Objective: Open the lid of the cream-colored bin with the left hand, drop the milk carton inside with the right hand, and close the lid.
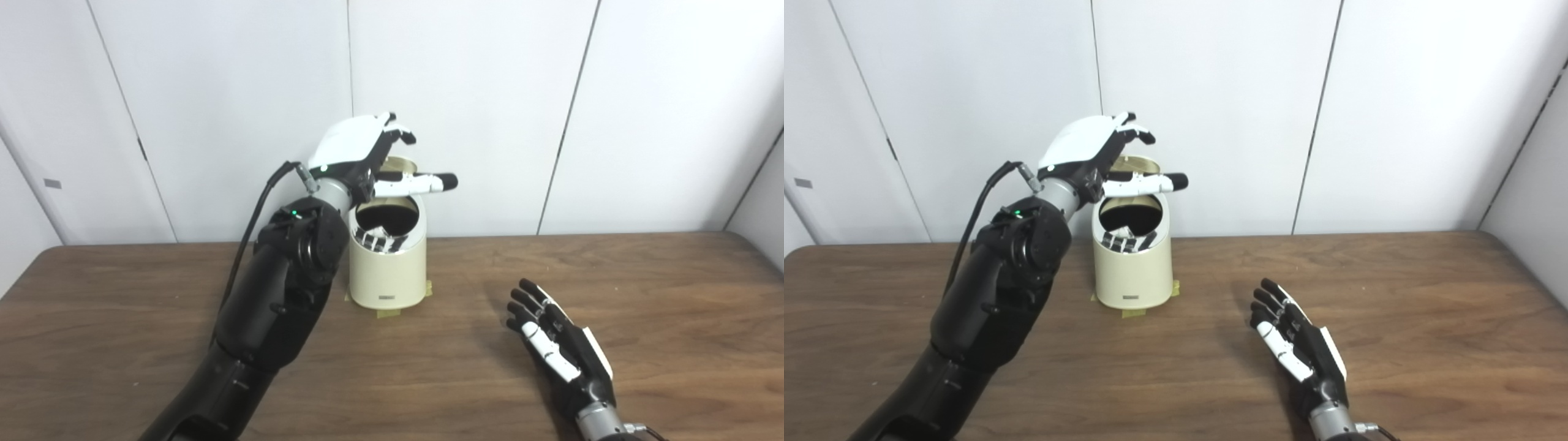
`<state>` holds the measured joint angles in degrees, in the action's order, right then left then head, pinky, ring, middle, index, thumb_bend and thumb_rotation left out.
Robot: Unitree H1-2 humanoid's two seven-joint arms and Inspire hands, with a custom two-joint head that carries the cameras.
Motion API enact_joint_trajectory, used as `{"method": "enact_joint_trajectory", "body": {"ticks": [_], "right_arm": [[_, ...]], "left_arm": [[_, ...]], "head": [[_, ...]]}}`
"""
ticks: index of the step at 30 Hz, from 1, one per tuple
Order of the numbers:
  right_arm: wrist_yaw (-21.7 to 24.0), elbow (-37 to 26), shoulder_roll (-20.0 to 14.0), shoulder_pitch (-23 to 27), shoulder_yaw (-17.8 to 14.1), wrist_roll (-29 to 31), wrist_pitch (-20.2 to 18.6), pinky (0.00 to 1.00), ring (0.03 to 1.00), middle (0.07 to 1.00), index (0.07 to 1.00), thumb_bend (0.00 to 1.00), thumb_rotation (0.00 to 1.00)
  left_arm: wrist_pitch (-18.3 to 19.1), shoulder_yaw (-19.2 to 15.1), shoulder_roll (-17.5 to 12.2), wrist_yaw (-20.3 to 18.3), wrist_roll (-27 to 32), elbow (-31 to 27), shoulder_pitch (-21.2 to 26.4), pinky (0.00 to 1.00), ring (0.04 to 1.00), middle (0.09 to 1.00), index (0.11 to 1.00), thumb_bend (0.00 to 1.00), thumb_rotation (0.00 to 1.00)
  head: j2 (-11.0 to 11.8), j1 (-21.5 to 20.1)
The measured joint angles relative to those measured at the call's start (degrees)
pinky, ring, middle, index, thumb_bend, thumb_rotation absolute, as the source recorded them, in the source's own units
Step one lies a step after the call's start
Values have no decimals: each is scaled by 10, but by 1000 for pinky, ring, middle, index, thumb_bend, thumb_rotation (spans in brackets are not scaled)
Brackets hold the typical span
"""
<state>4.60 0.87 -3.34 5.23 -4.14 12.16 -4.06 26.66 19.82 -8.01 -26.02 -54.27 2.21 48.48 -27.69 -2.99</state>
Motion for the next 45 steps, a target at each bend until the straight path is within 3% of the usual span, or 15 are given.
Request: {"method": "enact_joint_trajectory", "body": {"ticks": [7, 27, 34, 45], "right_arm": [[-3, -6, 2, -2, 1, -2, -9, 840, 877, 877, 872, 187, 430], [-2, -19, 3, -7, 3, -3, -31, 840, 874, 873, 867, 198, 383], [-3, -23, 3, -8, 3, -3, -39, 846, 876, 873, 863, 191, 389], [0, -29, 3, -9, 3, 0, -47, 838, 874, 871, 859, 201, 375]], "left_arm": [[1, 5, -1, -4, -19, 9, 0, 1000, 1000, 957, 822, 1000, 944], [0, 17, -10, -2, -21, 16, -16, 1000, 973, 904, 797, 1000, 981], [1, 20, -16, -39, -31, 7, -31, 1000, 947, 874, 777, 1000, 969], [0, 22, -14, -36, -46, -3, -53, 1000, 925, 844, 769, 1000, 957]], "head": [[-1, 0], [-6, -2], [-9, -3], [-11, -4]]}}
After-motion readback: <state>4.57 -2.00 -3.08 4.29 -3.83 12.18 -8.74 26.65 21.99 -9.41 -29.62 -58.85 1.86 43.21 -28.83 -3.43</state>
